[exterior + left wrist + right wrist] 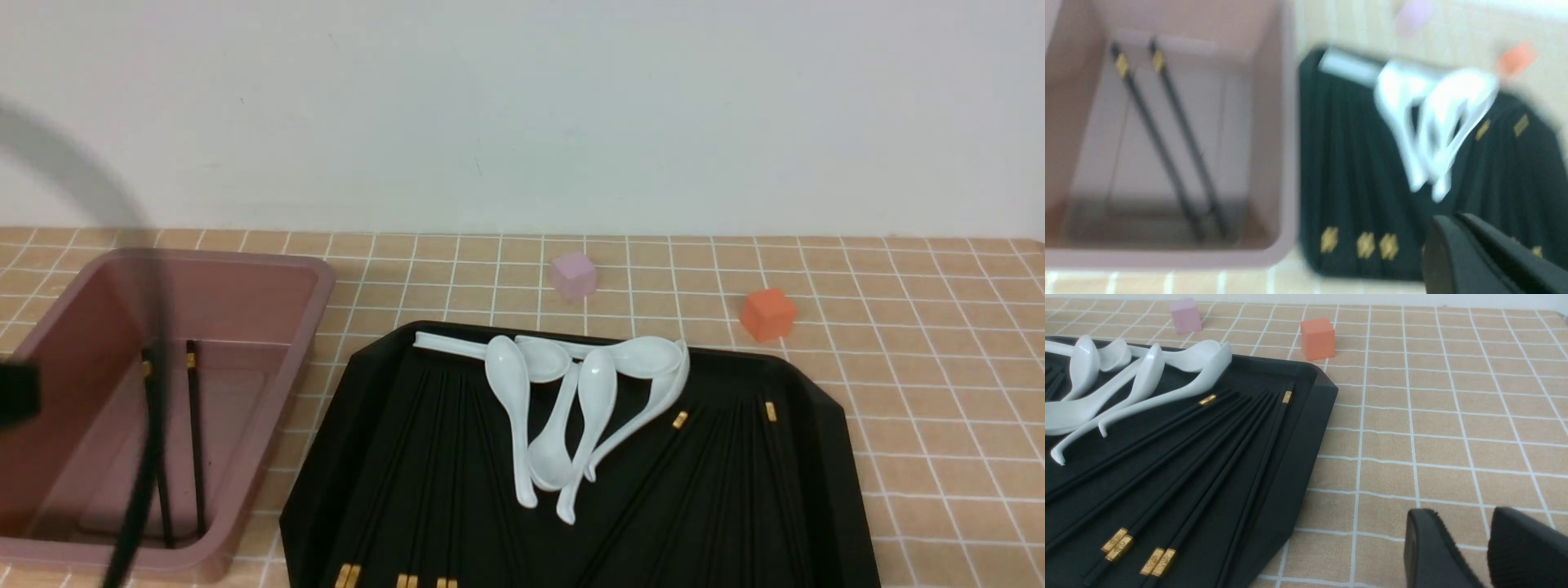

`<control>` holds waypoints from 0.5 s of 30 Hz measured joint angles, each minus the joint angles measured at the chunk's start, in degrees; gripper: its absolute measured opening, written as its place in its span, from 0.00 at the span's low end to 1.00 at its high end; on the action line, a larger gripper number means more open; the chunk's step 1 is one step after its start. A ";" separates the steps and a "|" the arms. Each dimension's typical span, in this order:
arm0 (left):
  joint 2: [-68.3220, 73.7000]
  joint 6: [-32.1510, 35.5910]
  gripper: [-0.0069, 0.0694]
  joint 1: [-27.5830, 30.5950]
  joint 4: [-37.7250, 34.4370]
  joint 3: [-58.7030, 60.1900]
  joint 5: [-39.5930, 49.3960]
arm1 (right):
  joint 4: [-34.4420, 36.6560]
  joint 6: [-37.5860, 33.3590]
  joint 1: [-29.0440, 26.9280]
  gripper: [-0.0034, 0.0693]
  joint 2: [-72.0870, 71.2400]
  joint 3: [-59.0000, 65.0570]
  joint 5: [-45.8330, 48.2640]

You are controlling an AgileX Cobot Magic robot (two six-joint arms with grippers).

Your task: On brown tablecloth take chopsticks from black tray and put them in box.

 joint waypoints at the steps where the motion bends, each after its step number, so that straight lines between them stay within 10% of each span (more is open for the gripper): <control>1: -4.15 0.19 0.07 0.00 -1.12 2.78 -2.48 | 0.00 0.00 0.00 0.38 0.00 0.00 0.00; 15: -32.35 0.53 0.07 0.00 -5.67 22.38 -22.03 | 0.04 0.00 0.00 0.38 0.00 0.00 0.00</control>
